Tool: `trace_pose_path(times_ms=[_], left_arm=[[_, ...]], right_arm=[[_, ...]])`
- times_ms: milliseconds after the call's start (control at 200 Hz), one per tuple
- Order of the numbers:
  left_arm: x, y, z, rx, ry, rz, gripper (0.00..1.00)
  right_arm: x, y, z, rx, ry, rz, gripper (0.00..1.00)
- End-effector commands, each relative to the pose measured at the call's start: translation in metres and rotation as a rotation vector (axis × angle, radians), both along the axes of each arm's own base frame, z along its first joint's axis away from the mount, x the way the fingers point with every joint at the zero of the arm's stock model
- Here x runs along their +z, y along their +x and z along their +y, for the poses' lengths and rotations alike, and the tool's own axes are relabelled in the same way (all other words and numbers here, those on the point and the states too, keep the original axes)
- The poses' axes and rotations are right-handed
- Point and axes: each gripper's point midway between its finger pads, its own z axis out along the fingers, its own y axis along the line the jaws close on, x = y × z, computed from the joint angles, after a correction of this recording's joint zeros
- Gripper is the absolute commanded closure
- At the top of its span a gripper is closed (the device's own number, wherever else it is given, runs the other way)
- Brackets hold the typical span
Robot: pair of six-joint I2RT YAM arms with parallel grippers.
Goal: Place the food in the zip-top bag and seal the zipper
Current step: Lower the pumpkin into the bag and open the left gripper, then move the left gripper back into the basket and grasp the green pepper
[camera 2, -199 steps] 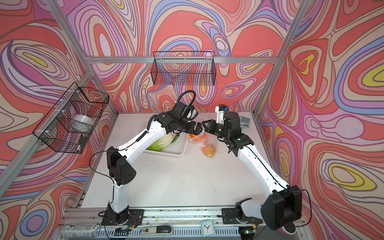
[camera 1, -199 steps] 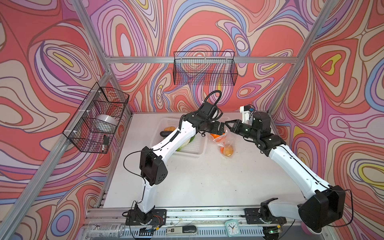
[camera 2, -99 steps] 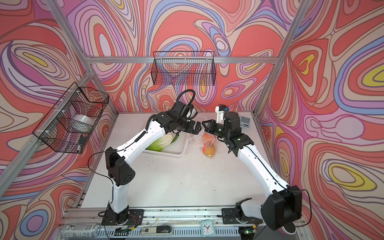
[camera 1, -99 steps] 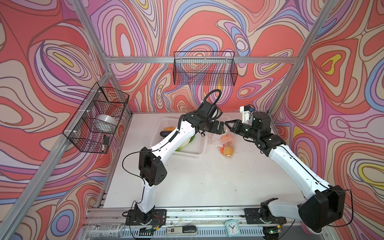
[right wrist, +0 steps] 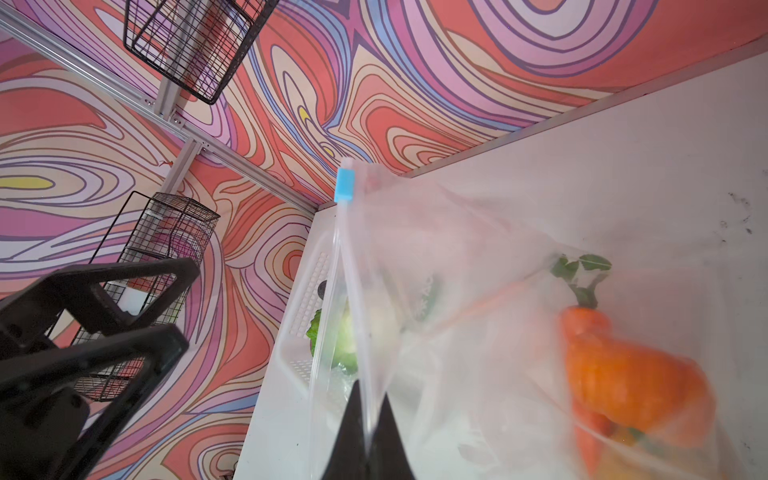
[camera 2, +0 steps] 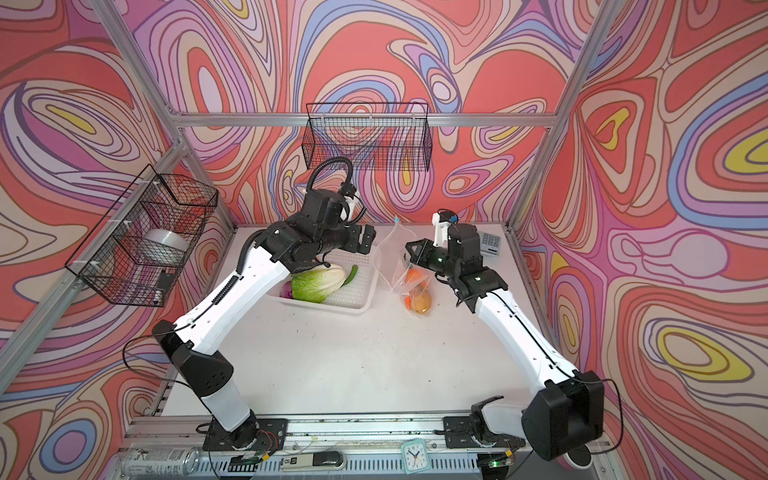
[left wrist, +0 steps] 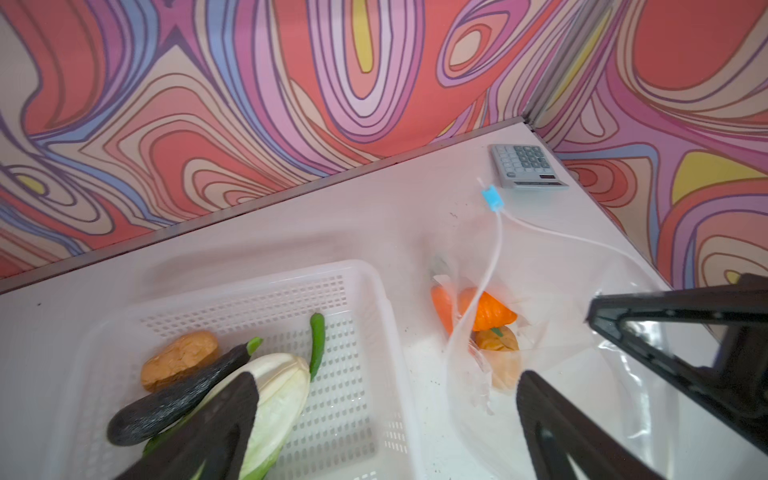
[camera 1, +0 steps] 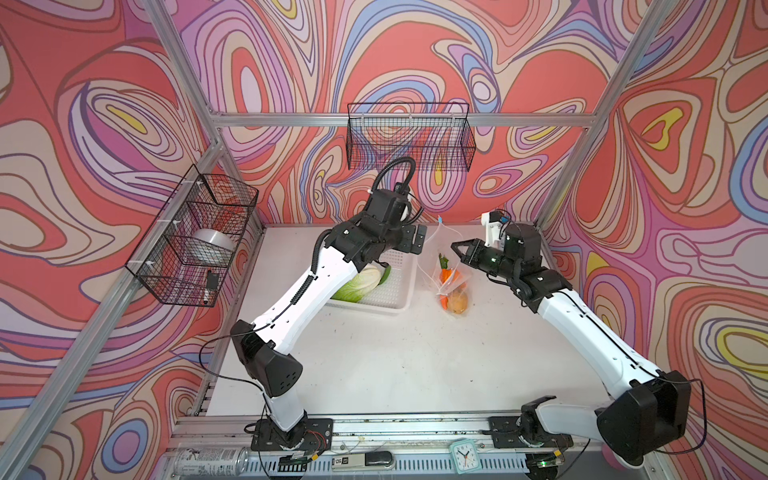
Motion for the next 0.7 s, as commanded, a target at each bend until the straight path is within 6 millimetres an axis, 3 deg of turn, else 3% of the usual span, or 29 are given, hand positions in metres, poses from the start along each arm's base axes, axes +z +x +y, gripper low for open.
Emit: trace_pose_path(times_ms=[0,145,391,611,696], left_arm=[[-0.022,0.018,0.041,0.104,0.041,0.029,0.00],[-0.056,0.023,0.070,0.148,-0.011,0.130,0.01],[-0.137,0.019,0.049,0.025,0.002,0.321,0.12],[-0.187,0.059,0.034,0.012,0.066,0.331,0.33],[-0.204,0.075,0.026,0.008,0.088,0.352,0.36]], right_arm=[[-0.003,0.004,-0.002,-0.016,-0.010,0.008,1.00],[-0.004,0.006,-0.002,-0.015,-0.009,0.011,1.00],[-0.009,0.010,0.002,-0.007,0.002,0.028,1.00],[-0.009,0.008,0.002,-0.002,0.000,0.029,1.00],[-0.010,0.007,0.000,-0.009,-0.007,0.030,1.00]])
